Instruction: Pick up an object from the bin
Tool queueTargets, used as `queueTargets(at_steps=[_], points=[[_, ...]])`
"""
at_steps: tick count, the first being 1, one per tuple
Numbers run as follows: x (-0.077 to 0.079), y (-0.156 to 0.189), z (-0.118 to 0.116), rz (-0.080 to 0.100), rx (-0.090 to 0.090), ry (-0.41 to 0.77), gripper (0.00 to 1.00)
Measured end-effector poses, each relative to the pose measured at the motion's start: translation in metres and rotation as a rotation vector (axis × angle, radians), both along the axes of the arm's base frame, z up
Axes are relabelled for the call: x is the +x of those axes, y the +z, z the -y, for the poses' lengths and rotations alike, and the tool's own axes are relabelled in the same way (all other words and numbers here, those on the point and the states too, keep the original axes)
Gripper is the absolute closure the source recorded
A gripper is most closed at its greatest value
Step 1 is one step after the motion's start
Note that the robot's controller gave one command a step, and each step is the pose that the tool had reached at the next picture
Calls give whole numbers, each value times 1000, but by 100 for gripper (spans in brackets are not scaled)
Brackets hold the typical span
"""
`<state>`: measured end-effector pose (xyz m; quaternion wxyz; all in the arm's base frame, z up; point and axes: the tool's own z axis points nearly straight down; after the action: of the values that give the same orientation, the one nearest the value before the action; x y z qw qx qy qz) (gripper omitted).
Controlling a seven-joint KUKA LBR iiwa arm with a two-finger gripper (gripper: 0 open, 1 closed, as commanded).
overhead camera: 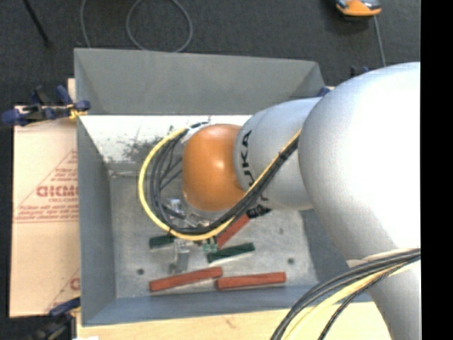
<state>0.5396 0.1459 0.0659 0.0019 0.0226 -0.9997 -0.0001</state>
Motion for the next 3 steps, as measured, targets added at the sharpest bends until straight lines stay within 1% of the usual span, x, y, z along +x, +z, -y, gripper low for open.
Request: queueTargets(at_steps=[1,2,3], points=[[11,36,-9,10,3,-45,0],[32,42,23,10,1,-132,0],[22,4,6,4,0,-286,0]])
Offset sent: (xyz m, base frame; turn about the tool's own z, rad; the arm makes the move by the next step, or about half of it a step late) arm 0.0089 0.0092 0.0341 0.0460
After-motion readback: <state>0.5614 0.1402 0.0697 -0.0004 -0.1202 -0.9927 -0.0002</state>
